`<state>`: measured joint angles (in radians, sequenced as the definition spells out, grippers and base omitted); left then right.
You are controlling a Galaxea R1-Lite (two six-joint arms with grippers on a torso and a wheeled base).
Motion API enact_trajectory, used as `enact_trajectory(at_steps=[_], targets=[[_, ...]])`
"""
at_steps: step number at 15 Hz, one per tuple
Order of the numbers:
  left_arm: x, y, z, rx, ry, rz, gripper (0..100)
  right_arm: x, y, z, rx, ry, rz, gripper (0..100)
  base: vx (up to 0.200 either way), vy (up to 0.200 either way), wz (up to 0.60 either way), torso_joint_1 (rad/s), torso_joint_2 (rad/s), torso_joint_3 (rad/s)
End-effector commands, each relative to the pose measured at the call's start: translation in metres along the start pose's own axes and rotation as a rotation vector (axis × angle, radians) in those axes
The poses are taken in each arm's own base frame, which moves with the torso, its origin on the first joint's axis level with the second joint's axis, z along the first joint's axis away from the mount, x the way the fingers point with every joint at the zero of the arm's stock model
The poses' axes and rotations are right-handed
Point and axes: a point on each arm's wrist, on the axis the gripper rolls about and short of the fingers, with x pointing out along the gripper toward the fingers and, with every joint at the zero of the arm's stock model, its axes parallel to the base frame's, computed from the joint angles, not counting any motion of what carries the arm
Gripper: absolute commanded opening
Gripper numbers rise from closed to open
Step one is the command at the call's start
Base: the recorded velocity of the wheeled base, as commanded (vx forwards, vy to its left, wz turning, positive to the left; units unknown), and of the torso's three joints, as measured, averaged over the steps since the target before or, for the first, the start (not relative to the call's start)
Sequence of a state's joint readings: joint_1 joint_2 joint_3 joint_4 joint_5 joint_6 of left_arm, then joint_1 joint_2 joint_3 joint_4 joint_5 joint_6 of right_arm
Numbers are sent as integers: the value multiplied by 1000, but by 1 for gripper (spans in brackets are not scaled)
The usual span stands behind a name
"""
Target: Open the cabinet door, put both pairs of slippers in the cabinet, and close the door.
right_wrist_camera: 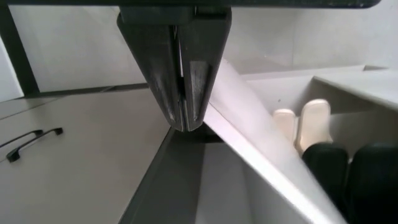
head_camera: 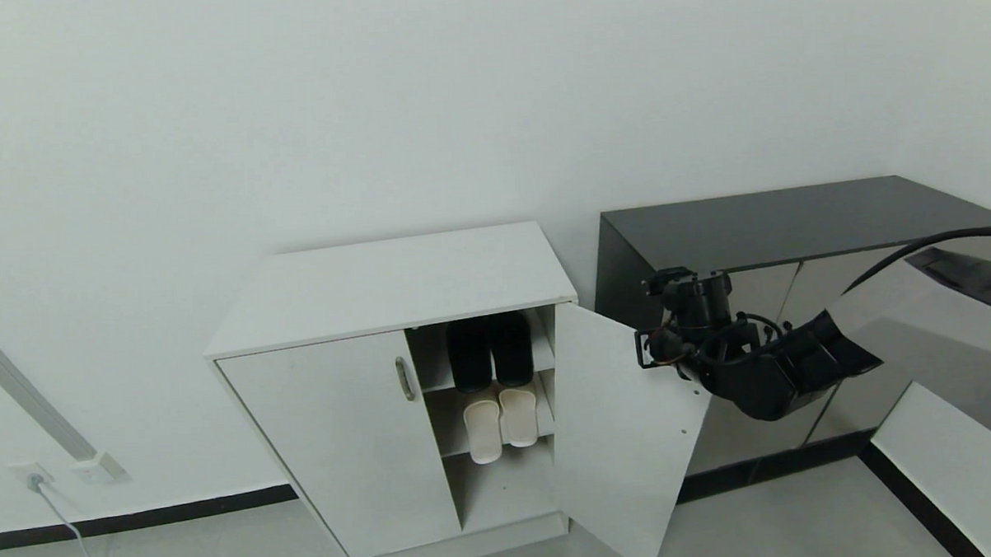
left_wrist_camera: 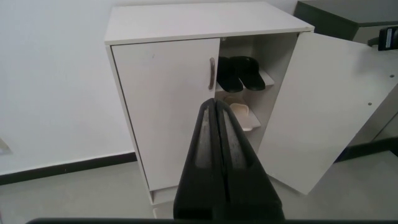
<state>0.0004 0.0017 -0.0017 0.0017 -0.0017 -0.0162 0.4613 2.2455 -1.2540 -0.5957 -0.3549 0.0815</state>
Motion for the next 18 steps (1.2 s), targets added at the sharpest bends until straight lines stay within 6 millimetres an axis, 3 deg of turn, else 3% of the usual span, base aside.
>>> enact_trajectory(at_steps=[1, 5, 8, 13, 18], targets=[[0, 0, 0, -1, 0, 0, 0, -27, 13, 6, -11, -8, 47, 0, 0, 0, 0, 0, 0, 0], [0, 0, 0, -1, 0, 1, 0, -78, 38, 9, -33, -20, 150, 0, 0, 0, 0, 0, 0, 0], [0, 0, 0, -2, -2, 1, 0, -101, 43, 10, -28, -25, 189, 0, 0, 0, 0, 0, 0, 0], [0, 0, 0, -2, 0, 1, 0, -111, 39, 0, -34, -31, 254, 0, 0, 0, 0, 0, 0, 0], [0, 0, 0, -1, 0, 0, 0, -98, 43, -23, -55, 20, 247, 0, 0, 0, 0, 0, 0, 0]])
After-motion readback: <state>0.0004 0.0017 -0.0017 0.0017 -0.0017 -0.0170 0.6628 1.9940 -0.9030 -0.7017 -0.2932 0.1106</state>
